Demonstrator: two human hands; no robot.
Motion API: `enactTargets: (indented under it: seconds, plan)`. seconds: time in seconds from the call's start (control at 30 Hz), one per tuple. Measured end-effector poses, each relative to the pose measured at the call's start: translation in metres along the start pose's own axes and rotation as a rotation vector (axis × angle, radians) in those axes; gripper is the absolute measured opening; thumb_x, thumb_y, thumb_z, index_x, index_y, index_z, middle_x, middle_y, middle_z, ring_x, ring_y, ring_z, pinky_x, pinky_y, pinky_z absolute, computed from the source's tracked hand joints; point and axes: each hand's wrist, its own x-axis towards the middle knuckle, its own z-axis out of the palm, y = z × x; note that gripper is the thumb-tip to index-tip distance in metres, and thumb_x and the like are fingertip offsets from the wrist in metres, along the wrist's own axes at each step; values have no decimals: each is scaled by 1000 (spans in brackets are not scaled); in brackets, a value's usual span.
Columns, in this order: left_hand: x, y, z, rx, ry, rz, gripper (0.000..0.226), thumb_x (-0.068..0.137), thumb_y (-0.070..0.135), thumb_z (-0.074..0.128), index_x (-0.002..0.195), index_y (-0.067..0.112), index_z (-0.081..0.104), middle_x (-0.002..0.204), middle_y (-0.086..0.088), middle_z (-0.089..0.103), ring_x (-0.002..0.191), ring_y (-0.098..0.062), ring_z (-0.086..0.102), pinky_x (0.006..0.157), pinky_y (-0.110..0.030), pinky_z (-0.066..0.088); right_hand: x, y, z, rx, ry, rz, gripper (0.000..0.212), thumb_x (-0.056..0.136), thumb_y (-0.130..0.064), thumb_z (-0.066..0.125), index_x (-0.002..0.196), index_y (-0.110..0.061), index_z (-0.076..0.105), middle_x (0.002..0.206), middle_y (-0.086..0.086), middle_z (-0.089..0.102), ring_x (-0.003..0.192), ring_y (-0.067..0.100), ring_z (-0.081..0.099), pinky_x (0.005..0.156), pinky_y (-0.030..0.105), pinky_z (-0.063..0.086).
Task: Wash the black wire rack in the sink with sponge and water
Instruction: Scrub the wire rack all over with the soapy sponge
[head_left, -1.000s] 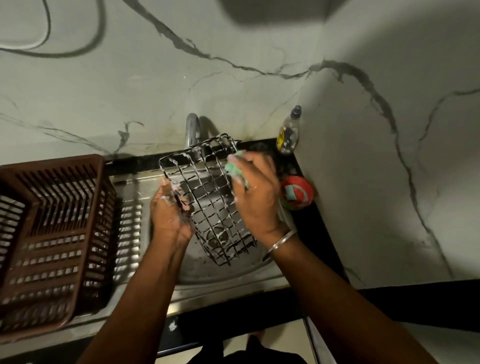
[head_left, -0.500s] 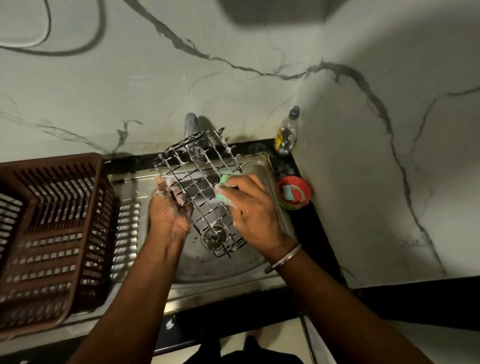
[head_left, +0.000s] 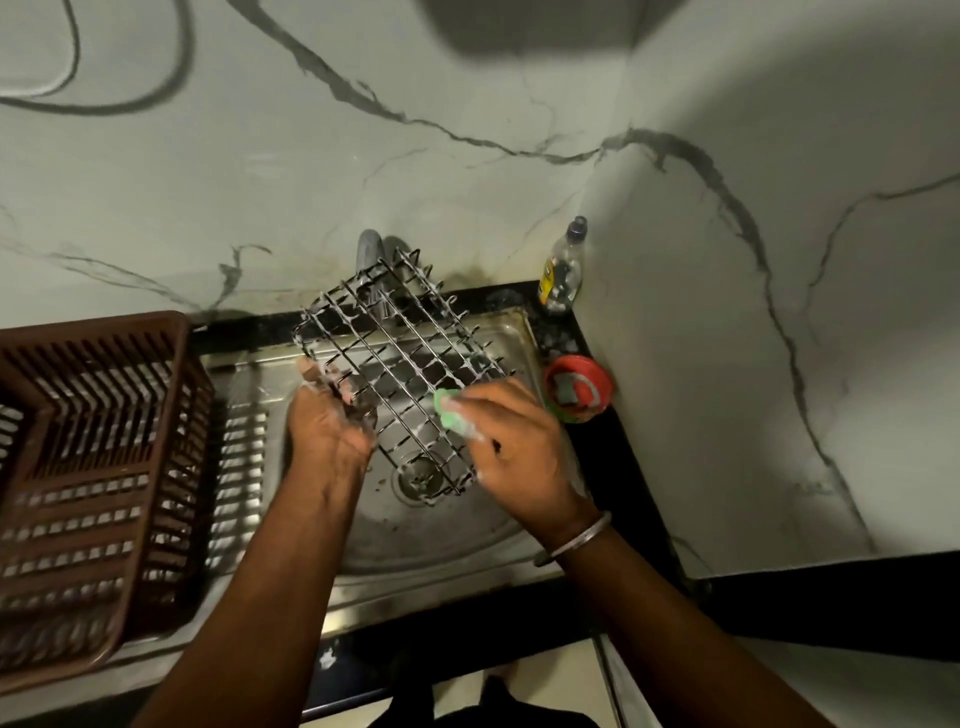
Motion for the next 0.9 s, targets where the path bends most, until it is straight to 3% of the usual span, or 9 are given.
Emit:
enactTargets:
  seconds: [0.13, 0.2, 0.27, 0.37, 0.47, 0.53, 0.63, 0.8, 0.9]
  plan:
    - [6, 1, 0, -74, -10, 42, 26, 108, 42, 56, 120, 20, 64, 68, 9, 56, 56, -4, 46, 49, -22, 39, 27, 2, -14, 402, 231, 675, 40, 92, 3, 73, 104, -35, 81, 99, -8, 80, 90, 27, 76, 77, 35, 62]
    - [5, -1, -1, -76, -33, 61, 25, 107, 43, 58, 112, 20, 65, 69, 10, 56, 56, -4, 47, 48, -21, 41, 39, 6, -16, 510, 220, 817, 40, 94, 2, 71, 96, -37, 79, 96, -13, 80, 90, 15, 77, 71, 29, 61]
    - [3, -4, -1, -57, -56, 92, 27, 107, 46, 58, 102, 21, 65, 69, 10, 56, 56, -5, 47, 46, -21, 41, 48, 12, -17, 502, 173, 840, 34, 96, 1, 69, 104, -31, 75, 100, -10, 80, 81, 6, 75, 63, 24, 59]
    - [-1, -7, 0, 0, -58, 160, 28, 106, 46, 60, 101, 19, 67, 70, 10, 58, 56, -5, 47, 43, -21, 41, 60, 22, -20, 573, 60, 888, 25, 101, -1, 62, 119, -16, 71, 118, 9, 75, 72, 11, 75, 51, 22, 53]
    - [-10, -7, 5, 35, -69, 214, 26, 105, 43, 60, 93, 21, 64, 71, 9, 59, 55, -4, 48, 42, -19, 40, 64, 36, -26, 796, -57, 820, 35, 94, -1, 58, 127, -7, 66, 127, 16, 69, 103, 29, 74, 76, 38, 61]
    - [-15, -7, 8, 52, -71, 237, 27, 105, 43, 60, 91, 21, 63, 70, 9, 59, 55, -4, 49, 42, -20, 40, 64, 39, -29, 866, -70, 799, 47, 82, -1, 56, 129, -4, 64, 127, 23, 66, 112, 34, 68, 87, 43, 60]
    - [-25, -8, 15, 60, -77, 252, 27, 106, 41, 60, 90, 20, 63, 66, 10, 59, 54, -4, 48, 43, -20, 40, 62, 45, -33, 779, -19, 829, 46, 82, 2, 59, 127, -7, 67, 129, 21, 68, 118, 35, 69, 97, 51, 59]
    - [-38, -18, 43, 118, -92, 309, 25, 109, 36, 57, 90, 21, 62, 61, 9, 56, 50, -7, 47, 43, -23, 38, 57, 82, -54, 703, 251, 907, 42, 88, 16, 59, 119, -7, 75, 119, 16, 76, 106, 33, 76, 85, 52, 64]
    - [-40, -31, 62, 191, -80, 356, 26, 111, 35, 56, 91, 18, 63, 62, 5, 54, 48, -10, 47, 41, -25, 38, 53, 114, -55, 439, 387, 940, 40, 81, 17, 62, 111, -3, 79, 105, 10, 79, 89, 19, 79, 83, 40, 65]
